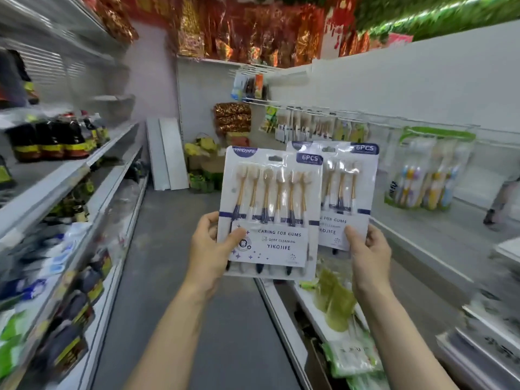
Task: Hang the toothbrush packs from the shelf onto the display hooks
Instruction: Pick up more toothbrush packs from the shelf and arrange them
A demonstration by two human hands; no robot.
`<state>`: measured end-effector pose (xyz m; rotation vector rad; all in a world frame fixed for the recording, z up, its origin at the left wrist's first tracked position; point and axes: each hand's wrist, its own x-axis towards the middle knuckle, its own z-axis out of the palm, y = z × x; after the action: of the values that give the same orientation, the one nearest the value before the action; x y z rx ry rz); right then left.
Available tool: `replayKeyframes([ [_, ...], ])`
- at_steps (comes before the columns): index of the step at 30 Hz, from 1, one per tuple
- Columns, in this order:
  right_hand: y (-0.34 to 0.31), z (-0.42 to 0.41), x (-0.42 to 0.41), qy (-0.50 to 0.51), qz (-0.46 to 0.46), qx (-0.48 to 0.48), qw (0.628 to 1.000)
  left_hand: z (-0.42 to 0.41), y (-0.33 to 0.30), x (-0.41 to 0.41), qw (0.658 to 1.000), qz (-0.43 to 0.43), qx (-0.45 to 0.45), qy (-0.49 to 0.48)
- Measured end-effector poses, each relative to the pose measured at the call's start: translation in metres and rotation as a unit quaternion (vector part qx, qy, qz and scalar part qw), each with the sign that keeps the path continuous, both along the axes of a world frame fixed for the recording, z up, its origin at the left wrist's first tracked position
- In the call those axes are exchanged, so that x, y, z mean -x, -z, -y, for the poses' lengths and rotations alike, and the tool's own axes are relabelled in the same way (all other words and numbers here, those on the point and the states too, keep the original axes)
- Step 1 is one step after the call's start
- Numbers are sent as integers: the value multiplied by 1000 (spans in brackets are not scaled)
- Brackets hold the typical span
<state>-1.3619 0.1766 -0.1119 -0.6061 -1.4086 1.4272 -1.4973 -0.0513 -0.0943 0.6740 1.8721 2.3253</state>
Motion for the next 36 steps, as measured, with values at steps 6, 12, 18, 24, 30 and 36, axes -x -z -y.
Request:
replayKeyframes([
  [6, -29, -16, 150, 21, -5, 8, 1000, -22, -30, 160, 1000, -5, -18, 0],
  [12, -9, -59, 265, 49, -3, 20, 999, -81, -17, 294, 999, -15, -15, 28],
  [18, 16, -131, 399, 47, -11, 37, 998, -151, 1, 424, 998, -10, 11, 53],
  [24, -13, -217, 535, 40, -9, 28, 999, -240, -29, 567, 997, -7, 27, 77],
  [30, -33, -289, 642, 54, 25, 13, 998, -316, -34, 673, 995, 0, 13, 101],
  [36, -49, -351, 743, 82, 6, -2, 997, -387, -27, 775, 989, 12, -3, 145],
])
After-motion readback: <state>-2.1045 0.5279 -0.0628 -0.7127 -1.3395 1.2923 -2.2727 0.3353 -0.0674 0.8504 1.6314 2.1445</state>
